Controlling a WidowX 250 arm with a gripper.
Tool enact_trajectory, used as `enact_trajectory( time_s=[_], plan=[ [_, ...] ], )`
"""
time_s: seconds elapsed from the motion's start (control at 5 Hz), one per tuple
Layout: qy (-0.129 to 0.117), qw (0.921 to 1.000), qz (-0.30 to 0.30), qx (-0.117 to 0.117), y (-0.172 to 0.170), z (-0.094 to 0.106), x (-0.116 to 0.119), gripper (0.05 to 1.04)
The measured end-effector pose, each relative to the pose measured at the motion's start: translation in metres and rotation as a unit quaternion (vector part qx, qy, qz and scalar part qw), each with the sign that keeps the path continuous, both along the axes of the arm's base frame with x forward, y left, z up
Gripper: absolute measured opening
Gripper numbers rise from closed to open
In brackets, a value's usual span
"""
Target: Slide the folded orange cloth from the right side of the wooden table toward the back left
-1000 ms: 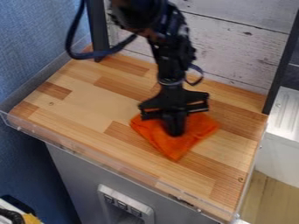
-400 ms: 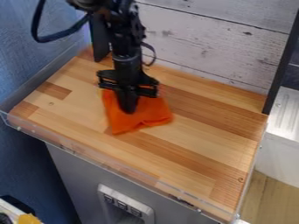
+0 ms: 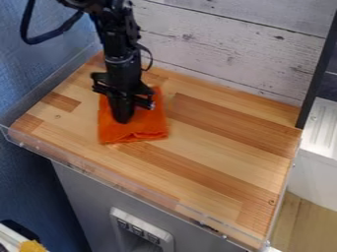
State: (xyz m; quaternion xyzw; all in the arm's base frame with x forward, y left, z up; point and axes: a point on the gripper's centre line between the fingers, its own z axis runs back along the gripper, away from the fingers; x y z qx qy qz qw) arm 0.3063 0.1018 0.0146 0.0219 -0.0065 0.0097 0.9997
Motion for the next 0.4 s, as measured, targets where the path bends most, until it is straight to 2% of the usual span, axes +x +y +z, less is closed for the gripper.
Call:
enact_trajectory(
  time_s=[0.2,0.4],
  plan=[
    [0.018,0.9997,-0.016,-0.006,0.0075,-0.0017,-0.005,0.059],
    [0.026,0.9991,-0.031,-0.014,0.0109,-0.003,-0.0063,0.059]
  ],
)
